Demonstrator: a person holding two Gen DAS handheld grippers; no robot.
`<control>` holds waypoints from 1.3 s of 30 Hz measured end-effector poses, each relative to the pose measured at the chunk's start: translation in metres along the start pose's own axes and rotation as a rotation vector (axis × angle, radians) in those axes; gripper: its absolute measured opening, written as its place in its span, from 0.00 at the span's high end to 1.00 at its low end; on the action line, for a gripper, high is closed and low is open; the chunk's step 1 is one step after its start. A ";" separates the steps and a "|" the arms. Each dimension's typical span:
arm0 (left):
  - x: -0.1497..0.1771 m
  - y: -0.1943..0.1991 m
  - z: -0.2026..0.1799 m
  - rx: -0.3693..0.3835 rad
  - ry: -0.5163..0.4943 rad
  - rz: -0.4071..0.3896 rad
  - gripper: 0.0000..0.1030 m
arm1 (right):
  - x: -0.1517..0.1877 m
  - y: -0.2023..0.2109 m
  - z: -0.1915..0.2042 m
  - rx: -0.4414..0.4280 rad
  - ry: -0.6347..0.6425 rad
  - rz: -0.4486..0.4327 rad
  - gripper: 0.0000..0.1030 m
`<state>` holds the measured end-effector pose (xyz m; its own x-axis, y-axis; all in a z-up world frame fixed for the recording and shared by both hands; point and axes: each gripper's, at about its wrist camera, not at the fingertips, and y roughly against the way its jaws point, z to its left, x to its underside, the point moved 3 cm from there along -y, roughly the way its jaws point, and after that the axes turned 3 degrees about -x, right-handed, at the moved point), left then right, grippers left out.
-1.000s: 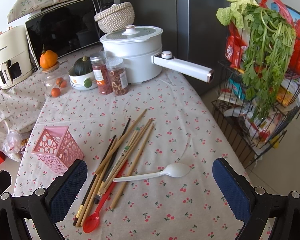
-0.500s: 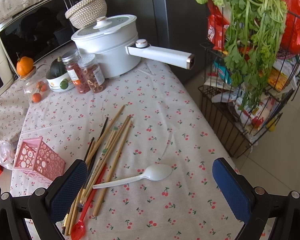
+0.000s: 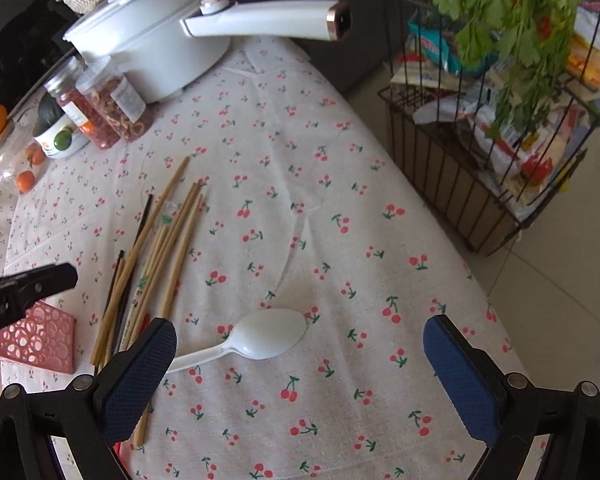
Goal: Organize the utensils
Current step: 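Lower the left tool onto the pile and grasp a wooden chopstick, then grasp the white plastic spoon with the right tool while the left lifts its chopstick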
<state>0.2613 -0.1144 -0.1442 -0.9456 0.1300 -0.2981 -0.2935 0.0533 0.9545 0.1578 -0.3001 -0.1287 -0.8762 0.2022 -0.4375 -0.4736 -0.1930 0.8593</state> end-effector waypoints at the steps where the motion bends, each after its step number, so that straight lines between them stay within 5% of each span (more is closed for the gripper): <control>1: -0.006 -0.007 0.000 0.002 0.006 0.008 0.90 | -0.001 -0.005 -0.001 0.002 -0.002 0.013 0.04; 12: -0.047 -0.066 -0.006 -0.064 -0.008 0.054 0.92 | -0.009 -0.038 0.004 -0.049 -0.057 0.078 0.08; 22: -0.053 -0.075 -0.014 -0.092 -0.044 0.064 0.93 | -0.015 -0.044 0.004 -0.054 -0.079 0.090 0.08; 31: -0.023 -0.008 -0.012 -0.011 -0.051 -0.071 0.94 | -0.013 -0.048 0.004 -0.087 -0.109 0.111 0.08; 39: 0.036 0.078 -0.010 0.059 -0.123 -0.219 0.94 | 0.003 -0.055 -0.003 -0.153 -0.186 0.188 0.22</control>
<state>0.2032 -0.1154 -0.0806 -0.8353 0.2286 -0.5000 -0.4772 0.1502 0.8659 0.1814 -0.2921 -0.1781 -0.9251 0.3188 -0.2065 -0.3250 -0.3829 0.8648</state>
